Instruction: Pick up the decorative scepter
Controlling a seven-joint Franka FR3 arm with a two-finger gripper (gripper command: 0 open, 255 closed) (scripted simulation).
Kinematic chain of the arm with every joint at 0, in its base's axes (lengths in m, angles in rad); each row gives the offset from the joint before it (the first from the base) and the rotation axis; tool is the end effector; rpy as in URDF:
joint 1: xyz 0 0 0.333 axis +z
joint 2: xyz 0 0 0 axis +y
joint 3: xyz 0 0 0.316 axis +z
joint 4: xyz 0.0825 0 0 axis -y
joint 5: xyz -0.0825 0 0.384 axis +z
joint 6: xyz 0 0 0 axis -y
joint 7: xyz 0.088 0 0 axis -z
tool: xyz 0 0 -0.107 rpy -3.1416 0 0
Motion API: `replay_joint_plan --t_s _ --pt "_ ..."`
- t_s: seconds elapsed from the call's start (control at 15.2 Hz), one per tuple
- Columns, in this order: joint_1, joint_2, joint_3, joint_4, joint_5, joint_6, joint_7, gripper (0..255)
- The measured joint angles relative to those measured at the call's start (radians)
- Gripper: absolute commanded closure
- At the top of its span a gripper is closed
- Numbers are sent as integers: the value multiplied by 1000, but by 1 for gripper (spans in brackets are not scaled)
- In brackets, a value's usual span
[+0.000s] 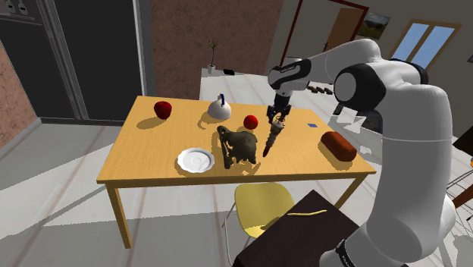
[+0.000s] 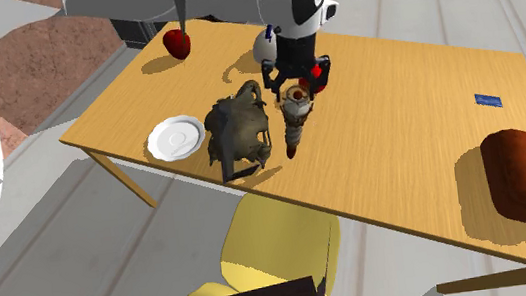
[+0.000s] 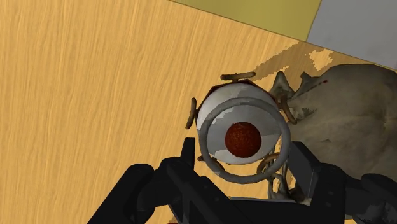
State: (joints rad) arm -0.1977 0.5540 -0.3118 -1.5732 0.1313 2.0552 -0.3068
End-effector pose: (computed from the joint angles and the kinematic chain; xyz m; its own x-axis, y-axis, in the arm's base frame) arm 0.6164 -0.3026 0.3269 0.9728 -0.2249 -0.0558 -0.2233 -0.9742 0.0336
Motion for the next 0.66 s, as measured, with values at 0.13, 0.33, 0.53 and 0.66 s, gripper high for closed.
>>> replay_joint_plan --t_s 0.13,0.33,0.53,0.66 --pt "0 -9 -2 13 -3 -22 1 255" --pt "2 -26 -5 30 -9 -55 4 255" --pt "3 -42 -8 44 -14 -85 5 255" --pt "4 -48 -9 58 -16 -104 8 255"
